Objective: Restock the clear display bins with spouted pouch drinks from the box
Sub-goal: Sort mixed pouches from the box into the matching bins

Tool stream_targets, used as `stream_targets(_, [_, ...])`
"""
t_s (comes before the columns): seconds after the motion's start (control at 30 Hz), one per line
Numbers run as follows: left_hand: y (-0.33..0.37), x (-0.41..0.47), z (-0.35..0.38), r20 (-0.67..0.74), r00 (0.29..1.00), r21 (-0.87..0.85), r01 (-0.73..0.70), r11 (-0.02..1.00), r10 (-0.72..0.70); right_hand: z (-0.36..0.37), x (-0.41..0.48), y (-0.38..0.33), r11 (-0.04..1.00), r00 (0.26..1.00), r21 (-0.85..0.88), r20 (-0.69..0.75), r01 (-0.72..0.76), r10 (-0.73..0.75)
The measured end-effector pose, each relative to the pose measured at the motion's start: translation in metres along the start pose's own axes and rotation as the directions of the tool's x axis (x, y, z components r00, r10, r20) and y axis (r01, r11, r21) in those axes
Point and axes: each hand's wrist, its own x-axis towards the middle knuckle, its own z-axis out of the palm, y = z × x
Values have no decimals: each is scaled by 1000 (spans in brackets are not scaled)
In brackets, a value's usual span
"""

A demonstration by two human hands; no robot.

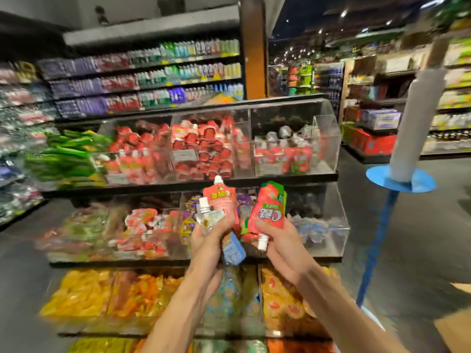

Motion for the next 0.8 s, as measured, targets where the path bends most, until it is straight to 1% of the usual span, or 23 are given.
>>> stream_targets(0.13, [8,26,-18,11,1000,14,-1,1000,1,24,18,7,1000,999,-7,-46,-21,21])
stream_targets(0.2, [9,38,-18,28,1000,15,1,1000,-1,30,26,4,1000,997,-10,-78,-3,2])
stream_targets(0.27, [10,47,-14,58,998,-19,13,1000,-12,29,33,-2,1000,995,-14,-93,20,-21])
stream_targets(0.37, [14,60,-3,129,991,-71,36,997,-27,26,43,-18,999,999,-19,-28,34,-35])
stream_targets(0.5, [17,85,16,192,981,-123,24,992,0,16,62,-45,999,996,-37,90,-4,7])
stream_targets(0.6, [19,106,37,259,966,-151,47,987,-7,6,85,-71,1000,987,-10,157,-17,19])
stream_targets(0.67, [18,120,57,277,961,-181,64,981,-11,-1,100,-90,999,983,9,181,-31,29])
stream_targets(0.8, [11,151,109,257,964,-133,-30,991,64,-22,134,-136,998,981,14,185,-61,58])
